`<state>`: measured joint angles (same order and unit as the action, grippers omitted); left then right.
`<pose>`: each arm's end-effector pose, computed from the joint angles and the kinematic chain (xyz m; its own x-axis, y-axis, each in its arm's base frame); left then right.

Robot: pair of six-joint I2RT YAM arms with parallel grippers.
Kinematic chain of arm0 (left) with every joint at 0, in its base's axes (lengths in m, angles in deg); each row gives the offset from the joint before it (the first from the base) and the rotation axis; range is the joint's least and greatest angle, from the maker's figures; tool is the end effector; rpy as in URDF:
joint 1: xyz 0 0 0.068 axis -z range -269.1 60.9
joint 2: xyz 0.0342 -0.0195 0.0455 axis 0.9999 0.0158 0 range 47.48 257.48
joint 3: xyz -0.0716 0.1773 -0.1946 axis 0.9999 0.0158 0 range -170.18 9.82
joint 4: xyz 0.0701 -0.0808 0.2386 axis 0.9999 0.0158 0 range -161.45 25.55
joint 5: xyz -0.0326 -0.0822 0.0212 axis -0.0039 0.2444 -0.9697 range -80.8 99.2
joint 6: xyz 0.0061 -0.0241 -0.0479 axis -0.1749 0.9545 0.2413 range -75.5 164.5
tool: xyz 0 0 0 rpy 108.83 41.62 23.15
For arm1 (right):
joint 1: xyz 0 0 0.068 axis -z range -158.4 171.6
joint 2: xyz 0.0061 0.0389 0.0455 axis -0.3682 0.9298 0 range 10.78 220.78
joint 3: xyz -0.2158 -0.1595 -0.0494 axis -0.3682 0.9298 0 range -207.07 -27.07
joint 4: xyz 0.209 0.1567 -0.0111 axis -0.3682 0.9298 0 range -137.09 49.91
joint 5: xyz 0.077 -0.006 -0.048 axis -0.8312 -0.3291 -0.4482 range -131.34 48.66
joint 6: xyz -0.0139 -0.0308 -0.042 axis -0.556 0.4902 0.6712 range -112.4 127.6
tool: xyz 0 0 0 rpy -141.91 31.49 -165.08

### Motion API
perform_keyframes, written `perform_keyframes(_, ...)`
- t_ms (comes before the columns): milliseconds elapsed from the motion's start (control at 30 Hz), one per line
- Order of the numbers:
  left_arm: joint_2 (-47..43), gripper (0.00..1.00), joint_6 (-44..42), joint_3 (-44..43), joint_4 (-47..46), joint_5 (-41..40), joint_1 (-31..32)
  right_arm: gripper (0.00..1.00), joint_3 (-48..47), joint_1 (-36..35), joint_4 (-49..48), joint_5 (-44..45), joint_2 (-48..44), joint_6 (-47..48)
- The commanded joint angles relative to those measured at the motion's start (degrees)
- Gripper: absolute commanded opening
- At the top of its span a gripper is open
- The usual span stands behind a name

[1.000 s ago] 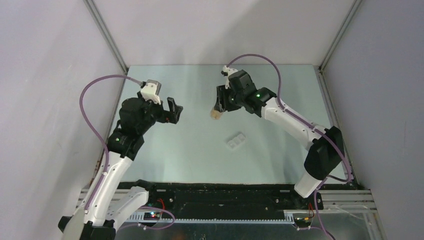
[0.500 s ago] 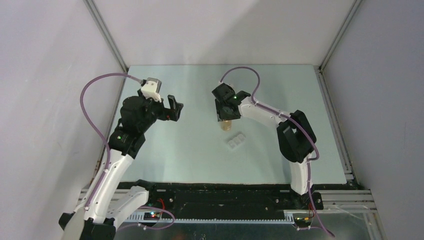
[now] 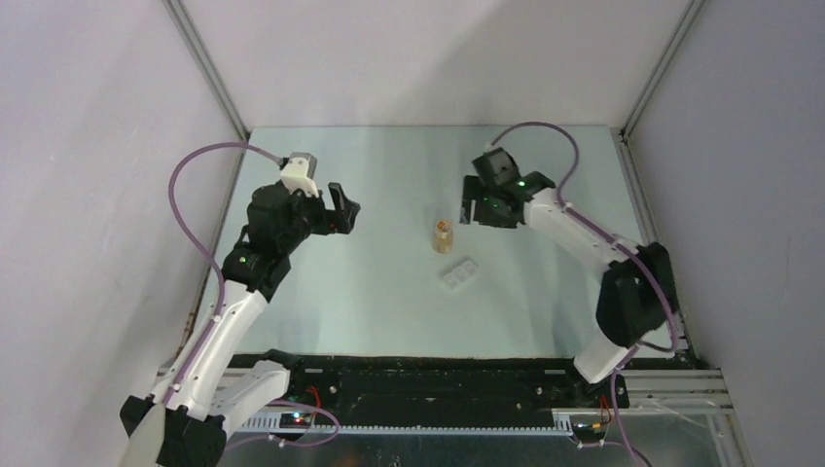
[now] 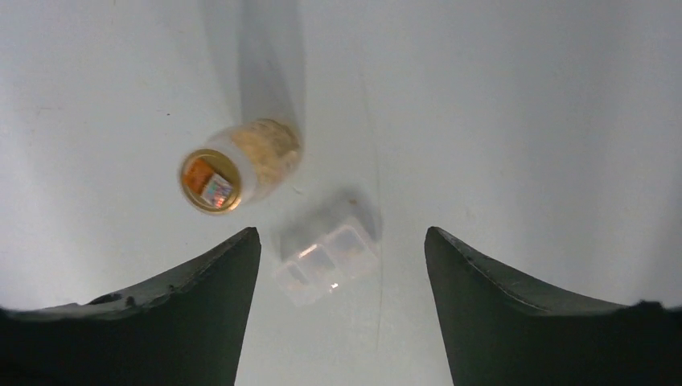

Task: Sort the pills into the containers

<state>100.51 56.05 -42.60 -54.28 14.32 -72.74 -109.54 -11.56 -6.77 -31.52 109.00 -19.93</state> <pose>0.2017 -0.0625 0.3483 -0.3596 -0.1023 -0.9275 0.2960 0.9301 -0.2173 0.3137 0.1976 0.2756 -0.8281 0.0029 -0.5605 -0.0863 0.9874 0.1325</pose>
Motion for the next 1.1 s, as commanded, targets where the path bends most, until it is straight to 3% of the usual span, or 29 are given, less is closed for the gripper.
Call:
perform_keyframes(0, -0.2, 0.89, 6.5, 3.5, -3.9, 2.8, 1.2, 0.73, 7.1, 4.1, -1.4, -6.2, -6.0, -4.5)
perform_keyframes(100, 1.0, 0.83, 9.6, 5.7, -4.1, 1.9, 3.0, 0.59, 8.9, 5.2, -2.6, -8.5, -4.3, -5.1)
perform_keyframes(333, 3.3, 0.81, 15.3, 10.1, -6.0, 1.6, 5.9, 0.46, 9.0, 6.7, -7.5, -15.9, 2.9, -7.7)
perform_keyframes(567, 4.2, 0.81, 16.4, 11.6, -6.6, 1.3, 6.3, 0.39, 9.0, 6.8, -7.8, -19.1, 8.0, -7.3)
perform_keyframes(933, 4.8, 0.82, 17.1, 14.1, -8.7, 1.6, 6.4, 0.4, 11.1, 3.2, -0.8, -12.4, 8.1, -7.6)
perform_keyframes(1067, 4.8, 0.82, 17.2, 14.5, -8.9, 1.7, 6.3, 0.36, 13.5, 1.3, 1.9, -10.0, 5.6, -10.2)
